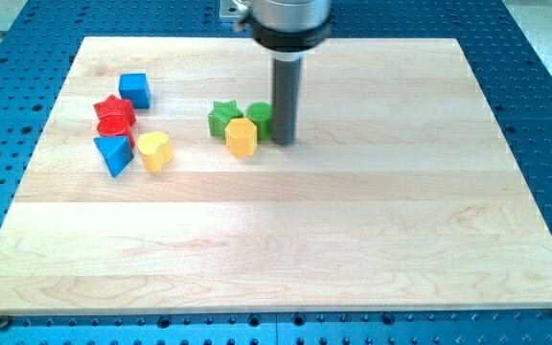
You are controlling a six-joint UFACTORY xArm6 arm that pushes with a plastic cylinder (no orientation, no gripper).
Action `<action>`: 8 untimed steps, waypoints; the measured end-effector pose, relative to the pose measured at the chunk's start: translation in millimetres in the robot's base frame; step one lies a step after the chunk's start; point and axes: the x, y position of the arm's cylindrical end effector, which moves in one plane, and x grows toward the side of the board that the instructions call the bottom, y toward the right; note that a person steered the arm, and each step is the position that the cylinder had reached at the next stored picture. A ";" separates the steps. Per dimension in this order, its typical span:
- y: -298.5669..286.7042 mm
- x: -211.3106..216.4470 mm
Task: Place the green blocks at the top right of the hexagon
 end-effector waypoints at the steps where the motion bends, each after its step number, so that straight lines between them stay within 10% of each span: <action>1: -25.7 25.6; 8: -6.5 -3.7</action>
